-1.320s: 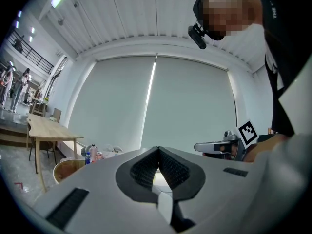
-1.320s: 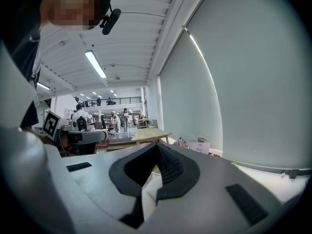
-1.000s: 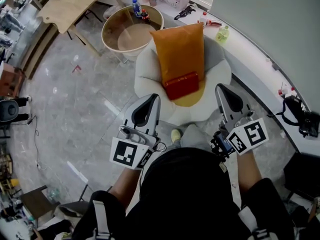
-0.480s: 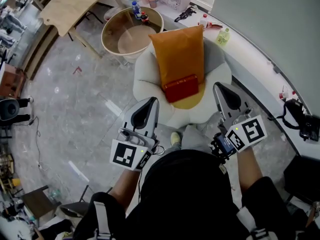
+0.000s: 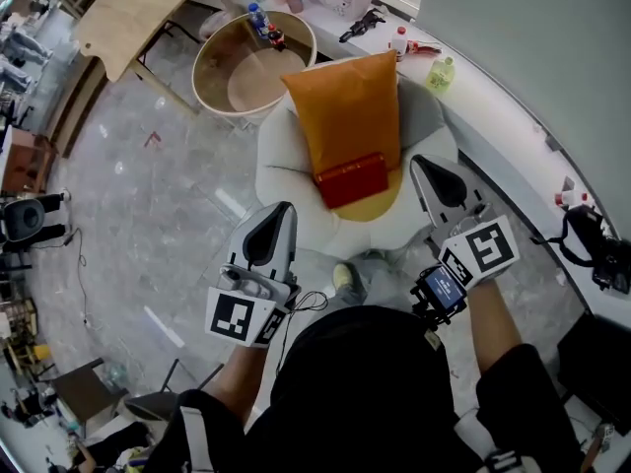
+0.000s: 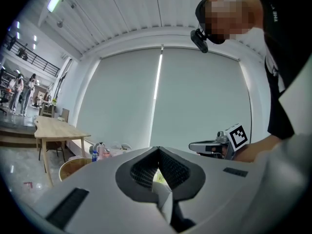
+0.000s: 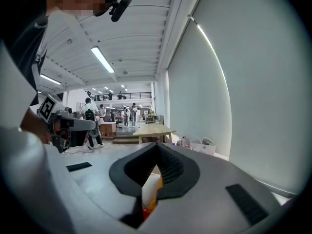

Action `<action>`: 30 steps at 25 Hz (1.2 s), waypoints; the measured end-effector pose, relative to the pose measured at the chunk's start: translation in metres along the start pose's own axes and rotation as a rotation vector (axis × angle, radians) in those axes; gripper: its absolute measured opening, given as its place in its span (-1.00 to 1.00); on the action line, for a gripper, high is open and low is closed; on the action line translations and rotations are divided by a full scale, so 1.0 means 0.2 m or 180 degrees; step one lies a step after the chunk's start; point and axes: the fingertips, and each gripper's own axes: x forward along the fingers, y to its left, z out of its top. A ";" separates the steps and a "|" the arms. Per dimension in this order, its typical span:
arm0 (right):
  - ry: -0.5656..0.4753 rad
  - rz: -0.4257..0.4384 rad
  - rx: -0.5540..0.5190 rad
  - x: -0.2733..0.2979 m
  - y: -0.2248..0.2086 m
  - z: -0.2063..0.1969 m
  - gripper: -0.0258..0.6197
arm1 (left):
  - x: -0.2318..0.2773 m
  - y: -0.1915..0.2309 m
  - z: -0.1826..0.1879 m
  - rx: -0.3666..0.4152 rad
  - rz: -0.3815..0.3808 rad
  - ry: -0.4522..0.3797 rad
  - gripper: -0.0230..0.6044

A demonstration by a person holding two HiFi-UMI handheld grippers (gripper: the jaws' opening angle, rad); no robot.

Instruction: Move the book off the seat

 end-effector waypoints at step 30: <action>0.2449 0.2483 -0.1082 1.15 -0.15 -1.90 -0.20 | 0.16 0.65 -1.05 -0.0366 0.1105 0.0824 -0.90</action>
